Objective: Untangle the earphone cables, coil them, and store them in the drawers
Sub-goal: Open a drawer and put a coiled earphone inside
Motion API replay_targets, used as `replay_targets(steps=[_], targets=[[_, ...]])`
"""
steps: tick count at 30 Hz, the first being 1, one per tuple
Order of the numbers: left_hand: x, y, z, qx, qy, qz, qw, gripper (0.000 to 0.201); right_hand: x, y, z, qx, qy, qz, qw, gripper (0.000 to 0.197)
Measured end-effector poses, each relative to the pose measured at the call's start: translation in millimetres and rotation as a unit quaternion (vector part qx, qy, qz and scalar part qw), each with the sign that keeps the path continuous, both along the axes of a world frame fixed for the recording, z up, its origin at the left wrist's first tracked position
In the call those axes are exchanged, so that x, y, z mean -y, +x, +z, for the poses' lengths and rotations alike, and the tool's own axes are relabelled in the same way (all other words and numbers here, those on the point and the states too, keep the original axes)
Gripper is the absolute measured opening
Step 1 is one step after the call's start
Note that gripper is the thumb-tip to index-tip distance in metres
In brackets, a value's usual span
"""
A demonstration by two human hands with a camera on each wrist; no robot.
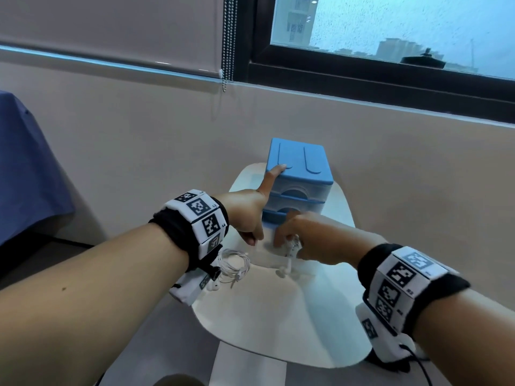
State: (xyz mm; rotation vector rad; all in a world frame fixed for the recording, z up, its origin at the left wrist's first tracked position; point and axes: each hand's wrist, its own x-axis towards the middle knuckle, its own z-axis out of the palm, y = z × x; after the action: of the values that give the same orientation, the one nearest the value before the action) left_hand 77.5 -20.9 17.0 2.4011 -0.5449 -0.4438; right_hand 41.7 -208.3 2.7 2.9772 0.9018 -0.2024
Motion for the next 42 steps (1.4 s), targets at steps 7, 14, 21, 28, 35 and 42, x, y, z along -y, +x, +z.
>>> replay_targets(steps=[7, 14, 21, 28, 35, 42], targets=[[0, 2, -2, 0.002, 0.011, -0.007, 1.0, 0.142, -3, 10, -8, 0.035, 0.061, -0.071, 0.995, 0.024], [0, 1, -1, 0.004, 0.014, -0.008, 1.0, 0.141, -10, 1, 0, -0.032, 0.111, -0.03, 0.993, 0.022], [0, 4, -2, -0.003, 0.024, -0.006, 1.0, 0.141, -6, -7, 17, -0.125, 0.103, -0.043, 0.986, 0.014], [1, 2, 0, -0.003, 0.026, -0.007, 1.0, 0.142, 1, -10, 13, -0.139, 0.106, -0.025, 0.984, 0.017], [3, 3, -1, -0.005, 0.025, 0.001, 1.0, 0.142, 6, -3, 14, -0.13, 0.133, -0.026, 0.982, 0.009], [3, 4, -2, -0.004, 0.032, 0.005, 0.999, 0.142, -2, 9, -1, 0.009, 0.214, -0.204, 0.955, 0.01]])
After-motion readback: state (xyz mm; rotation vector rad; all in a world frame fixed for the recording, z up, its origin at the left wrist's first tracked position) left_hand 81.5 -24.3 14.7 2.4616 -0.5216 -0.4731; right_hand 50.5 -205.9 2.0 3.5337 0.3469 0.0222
